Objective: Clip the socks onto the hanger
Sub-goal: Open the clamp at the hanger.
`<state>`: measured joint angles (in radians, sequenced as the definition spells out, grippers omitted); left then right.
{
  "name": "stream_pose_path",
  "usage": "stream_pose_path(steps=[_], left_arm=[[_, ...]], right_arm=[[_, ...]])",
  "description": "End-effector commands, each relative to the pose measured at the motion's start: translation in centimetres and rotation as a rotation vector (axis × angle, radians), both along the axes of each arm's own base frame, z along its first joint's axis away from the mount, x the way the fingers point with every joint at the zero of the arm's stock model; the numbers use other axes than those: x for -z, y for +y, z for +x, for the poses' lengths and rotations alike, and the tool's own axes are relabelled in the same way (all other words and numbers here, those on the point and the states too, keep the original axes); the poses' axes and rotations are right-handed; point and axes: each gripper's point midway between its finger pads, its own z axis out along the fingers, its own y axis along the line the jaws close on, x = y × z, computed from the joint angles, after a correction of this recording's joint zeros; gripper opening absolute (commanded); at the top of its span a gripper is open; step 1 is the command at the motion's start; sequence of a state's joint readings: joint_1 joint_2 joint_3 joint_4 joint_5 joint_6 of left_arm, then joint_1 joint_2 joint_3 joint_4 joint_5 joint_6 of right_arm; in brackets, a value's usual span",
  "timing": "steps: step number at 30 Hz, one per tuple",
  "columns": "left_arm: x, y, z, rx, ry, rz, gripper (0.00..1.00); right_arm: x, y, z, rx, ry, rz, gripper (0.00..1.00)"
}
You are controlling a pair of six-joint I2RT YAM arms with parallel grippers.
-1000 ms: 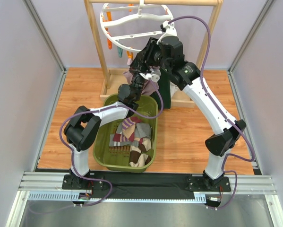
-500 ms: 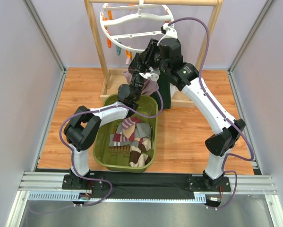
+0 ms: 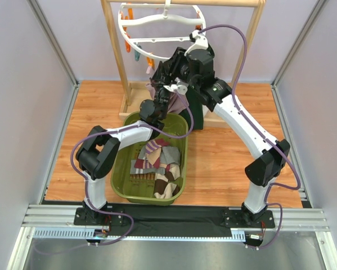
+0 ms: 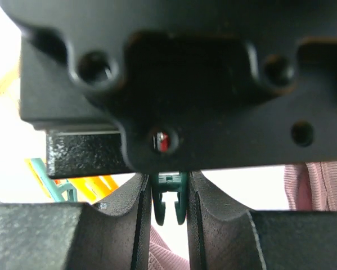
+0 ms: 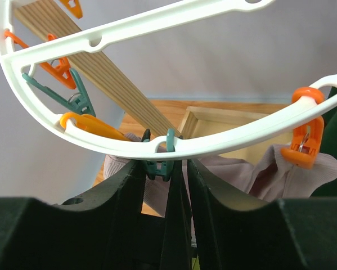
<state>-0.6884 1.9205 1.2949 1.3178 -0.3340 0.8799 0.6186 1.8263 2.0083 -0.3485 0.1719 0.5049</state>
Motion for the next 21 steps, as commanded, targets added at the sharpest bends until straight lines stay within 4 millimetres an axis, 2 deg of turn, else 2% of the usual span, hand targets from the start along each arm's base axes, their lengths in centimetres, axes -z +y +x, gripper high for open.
stream_pose_path(steps=[1,4,10,15,21], left_arm=[[-6.9,1.5,-4.8,0.06,-0.227,-0.155,0.0],[-7.0,1.5,-5.0,0.066,-0.225,-0.166,0.0],[-7.3,1.4,-5.2,0.081,-0.222,-0.192,0.0],[-7.4,1.1,-5.4,0.086,-0.224,-0.194,0.0],[-7.3,1.1,-5.6,0.092,-0.219,-0.204,0.0]], right_arm=[[-4.5,-0.8,0.2,0.028,-0.142,0.096,0.4],[-4.9,-0.7,0.5,0.029,-0.179,0.12,0.4],[-4.2,0.4,1.7,0.011,-0.198,0.113,0.4],[-3.7,0.2,2.4,0.034,-0.191,0.1,0.38],[-2.7,0.4,3.4,0.042,-0.179,0.082,0.27]])
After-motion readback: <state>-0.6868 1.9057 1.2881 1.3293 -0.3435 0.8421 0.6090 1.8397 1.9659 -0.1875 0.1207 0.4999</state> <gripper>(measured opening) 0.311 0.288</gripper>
